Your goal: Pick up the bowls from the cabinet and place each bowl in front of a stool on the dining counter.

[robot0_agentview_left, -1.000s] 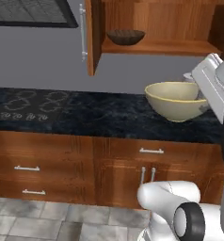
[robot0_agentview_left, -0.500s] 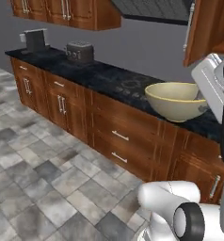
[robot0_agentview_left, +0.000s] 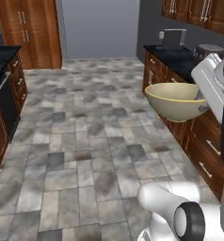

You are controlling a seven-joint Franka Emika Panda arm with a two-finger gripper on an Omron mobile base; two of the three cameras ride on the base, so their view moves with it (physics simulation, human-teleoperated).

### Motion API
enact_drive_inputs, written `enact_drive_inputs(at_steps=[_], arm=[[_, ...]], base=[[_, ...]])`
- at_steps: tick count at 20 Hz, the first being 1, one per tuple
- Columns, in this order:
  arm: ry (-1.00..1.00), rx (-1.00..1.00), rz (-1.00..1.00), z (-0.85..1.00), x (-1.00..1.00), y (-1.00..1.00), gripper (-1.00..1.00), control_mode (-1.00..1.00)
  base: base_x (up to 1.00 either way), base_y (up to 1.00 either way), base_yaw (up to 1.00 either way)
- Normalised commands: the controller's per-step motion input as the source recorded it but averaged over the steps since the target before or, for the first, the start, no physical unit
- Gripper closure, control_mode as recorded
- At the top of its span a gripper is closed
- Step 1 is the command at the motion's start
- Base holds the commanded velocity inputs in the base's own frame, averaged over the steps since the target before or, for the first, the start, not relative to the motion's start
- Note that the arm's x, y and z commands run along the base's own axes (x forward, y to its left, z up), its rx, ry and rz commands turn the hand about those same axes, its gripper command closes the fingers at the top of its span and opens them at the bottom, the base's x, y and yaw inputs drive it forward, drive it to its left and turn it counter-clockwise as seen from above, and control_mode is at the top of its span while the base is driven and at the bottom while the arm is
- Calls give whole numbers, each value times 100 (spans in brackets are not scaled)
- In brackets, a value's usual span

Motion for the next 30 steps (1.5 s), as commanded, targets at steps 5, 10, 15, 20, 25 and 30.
enact_drive_inputs(at_steps=[5,10,15,20,25,30], arm=[[0,0,0,0,0,0,100,100],[0,0,0,0,0,0,100,100],[0,0,0,0,0,0,100,100],[0,0,0,0,0,0,100,100],[0,0,0,0,0,0,100,100],[0,0,0,0,0,0,100,100]], base=[[0,8,100],[0,64,82],[13,100,37],[-34,100,53],[-57,84,87],[-33,95,70]])
